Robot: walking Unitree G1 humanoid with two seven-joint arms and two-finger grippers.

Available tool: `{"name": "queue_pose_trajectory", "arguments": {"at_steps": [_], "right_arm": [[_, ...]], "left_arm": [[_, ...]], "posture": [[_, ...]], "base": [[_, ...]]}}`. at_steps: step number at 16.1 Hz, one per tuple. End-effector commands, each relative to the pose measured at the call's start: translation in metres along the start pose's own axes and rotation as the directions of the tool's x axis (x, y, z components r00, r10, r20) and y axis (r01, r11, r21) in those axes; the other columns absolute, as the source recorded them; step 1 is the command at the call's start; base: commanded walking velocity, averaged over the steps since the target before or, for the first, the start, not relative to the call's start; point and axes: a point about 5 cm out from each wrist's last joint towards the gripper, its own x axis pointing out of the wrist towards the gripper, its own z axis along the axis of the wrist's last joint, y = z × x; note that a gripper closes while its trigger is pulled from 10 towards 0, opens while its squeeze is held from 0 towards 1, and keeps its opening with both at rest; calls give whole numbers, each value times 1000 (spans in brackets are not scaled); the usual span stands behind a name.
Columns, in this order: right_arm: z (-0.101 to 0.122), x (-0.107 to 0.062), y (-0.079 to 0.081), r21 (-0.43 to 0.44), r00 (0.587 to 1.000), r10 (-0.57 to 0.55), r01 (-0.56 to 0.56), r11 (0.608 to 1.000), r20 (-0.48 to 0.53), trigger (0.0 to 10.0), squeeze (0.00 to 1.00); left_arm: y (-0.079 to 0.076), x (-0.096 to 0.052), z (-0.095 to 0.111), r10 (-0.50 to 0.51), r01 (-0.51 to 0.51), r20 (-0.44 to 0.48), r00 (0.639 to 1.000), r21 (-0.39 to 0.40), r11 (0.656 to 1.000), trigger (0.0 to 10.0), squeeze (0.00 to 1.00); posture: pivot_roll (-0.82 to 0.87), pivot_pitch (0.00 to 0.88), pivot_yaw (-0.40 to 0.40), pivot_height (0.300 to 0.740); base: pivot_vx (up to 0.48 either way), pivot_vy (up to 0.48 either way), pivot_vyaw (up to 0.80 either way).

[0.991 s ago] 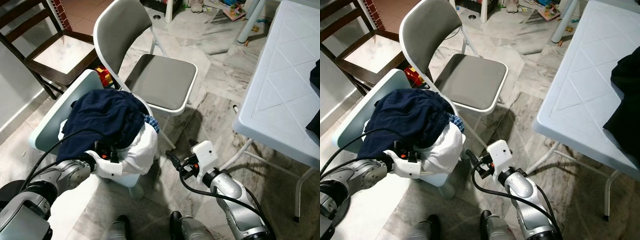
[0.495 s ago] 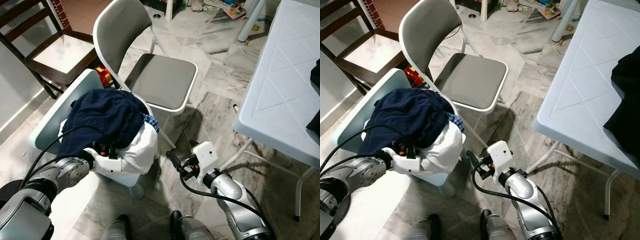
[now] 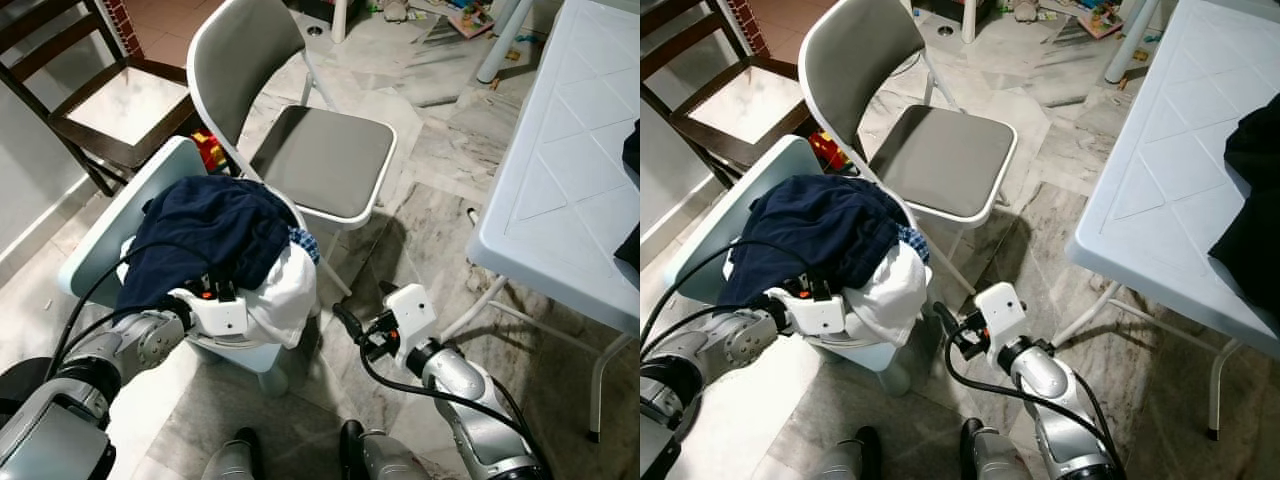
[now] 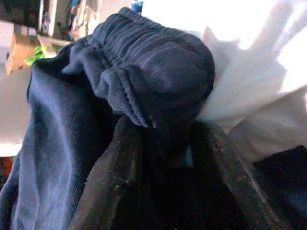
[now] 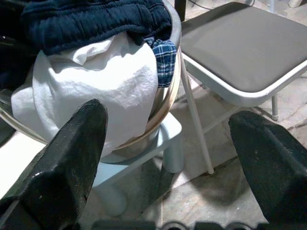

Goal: Hang hanger

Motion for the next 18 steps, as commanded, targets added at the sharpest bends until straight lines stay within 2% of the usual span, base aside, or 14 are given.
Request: {"name": "queue_pose_trajectory", "arguments": {"at_steps": [1,3,4,5,6,8,9,11,13,14,15,16,17,18], "right_arm": [[-2,-2,0,-2,1000,-3,3,1000,-8,10000,0],[-2,-2,0,-2,1000,-3,3,1000,-8,10000,0],[-2,-3,1,-1,1000,-2,2,1000,-9,10000,0],[-2,-3,1,-1,1000,-2,2,1000,-9,10000,0],[-3,-4,1,0,1000,-3,3,1000,-10,10000,0],[-3,-3,1,0,1000,-3,3,1000,-11,10000,0],[-2,-2,0,-1,1000,-3,3,1000,-9,10000,0],[-1,1,0,-4,1000,3,-3,1000,-6,10000,0],[0,3,0,-7,1000,10,-10,1000,-2,10000,0],[1,4,-1,-8,1000,12,-12,1000,-1,10000,0],[1,4,0,-9,1000,13,-13,1000,-1,10000,0],[1,4,0,-8,1000,17,-17,1000,-2,10000,0],[0,4,0,-8,1000,18,-18,1000,-4,10000,0],[-2,4,2,-7,1000,24,-24,1000,-8,10000,0]], "left_arm": [[-5,-3,-3,-14,13,-22,1000,-35,999,0,0],[-5,-3,-3,-2,0,-30,1000,-67,998,0,0],[1,1,-3,85,-103,-78,993,-256,961,0,0],[3,2,-3,114,-140,-98,989,-320,937,0,0],[8,4,-1,179,-219,-131,975,-444,869,0,0],[12,6,3,266,-317,-173,948,-557,768,0,0],[14,7,8,338,-388,-204,919,-627,675,0,0],[15,5,12,390,-430,-219,894,-661,615,0,0],[18,1,13,447,-481,-250,859,-695,535,0,0],[19,-6,14,492,-532,-330,806,-767,358,0,0],[20,-10,15,507,-544,-365,781,-796,264,0,0],[20,-18,21,528,-543,-397,751,-826,151,0,0],[18,-22,28,533,-527,-374,759,-834,166,0,0],[3,-24,38,475,-484,-326,818,-836,259,0,0]], "posture": [[-39,284,-21,740],[-42,284,-21,740],[-43,287,-20,740],[-43,287,-21,740],[-43,286,-22,740],[-43,282,-22,740],[-37,276,-27,740],[-30,273,-31,740],[-18,270,-32,740],[-13,270,-34,740],[-12,270,-35,740],[-10,272,-36,740],[-6,272,-37,740],[3,273,-36,740]], "base": [[0,0,0],[0,0,0],[0,0,0],[0,0,0],[0,0,0],[0,0,0],[0,0,0],[0,0,0],[0,0,0],[0,0,0],[0,0,0],[0,0,0],[0,0,0],[0,0,0]]}}
